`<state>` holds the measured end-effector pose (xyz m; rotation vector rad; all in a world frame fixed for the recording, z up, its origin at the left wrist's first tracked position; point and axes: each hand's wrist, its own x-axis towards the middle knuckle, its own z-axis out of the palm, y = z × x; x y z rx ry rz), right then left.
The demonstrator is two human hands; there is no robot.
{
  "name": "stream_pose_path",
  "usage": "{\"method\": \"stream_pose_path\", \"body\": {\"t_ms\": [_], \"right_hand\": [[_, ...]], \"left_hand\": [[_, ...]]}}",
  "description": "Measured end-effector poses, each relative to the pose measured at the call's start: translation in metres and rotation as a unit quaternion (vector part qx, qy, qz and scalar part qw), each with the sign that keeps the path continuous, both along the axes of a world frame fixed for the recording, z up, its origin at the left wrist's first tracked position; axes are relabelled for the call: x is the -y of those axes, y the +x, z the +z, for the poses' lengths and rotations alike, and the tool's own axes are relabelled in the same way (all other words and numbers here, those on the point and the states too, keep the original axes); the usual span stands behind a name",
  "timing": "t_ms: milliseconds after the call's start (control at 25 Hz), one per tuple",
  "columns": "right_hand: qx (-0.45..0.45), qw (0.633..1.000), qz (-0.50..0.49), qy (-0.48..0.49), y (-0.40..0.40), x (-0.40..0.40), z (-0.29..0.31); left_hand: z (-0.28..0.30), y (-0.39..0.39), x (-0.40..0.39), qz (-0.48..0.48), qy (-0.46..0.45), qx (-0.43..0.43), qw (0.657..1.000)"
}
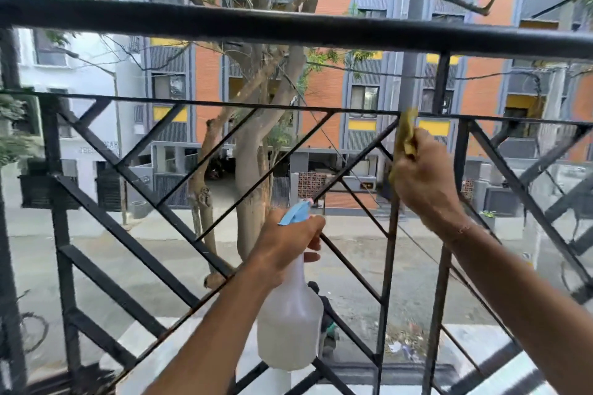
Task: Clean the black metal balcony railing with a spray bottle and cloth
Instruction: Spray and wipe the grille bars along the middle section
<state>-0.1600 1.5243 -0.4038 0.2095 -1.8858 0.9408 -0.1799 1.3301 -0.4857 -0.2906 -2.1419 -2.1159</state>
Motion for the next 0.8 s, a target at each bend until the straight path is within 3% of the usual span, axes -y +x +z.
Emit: {"method": "stream_pose_path", "body": {"t_ms": [120,280,560,680,800], "right_hand": [[-0.011,0.956,-0.137,0.258,-0.021,0.009,0.008],[0.035,0.846,-0.246,0.472,-0.05,-0.004,0.004],[0.013,0.766,-0.348,0.541,-0.047,-0.013,0.029],[0.046,0.772,-0.324,0.544,-0.05,-0.008,0.031],[0.083,0.795,-0.232,0.555,-0.052,0.003,0.027]], "left_hand": [[-0.002,-0.001,0.0,-0.012,0.013,0.002,1.0],[0.002,0.002,0.004,-0.013,-0.004,0.0,1.0],[0.013,0.004,0.025,-0.068,0.015,0.001,0.998],[0.01,0.003,0.031,-0.074,-0.007,0.01,0.997],[0.01,0.002,0.04,-0.096,-0.01,0.015,0.995]]}}
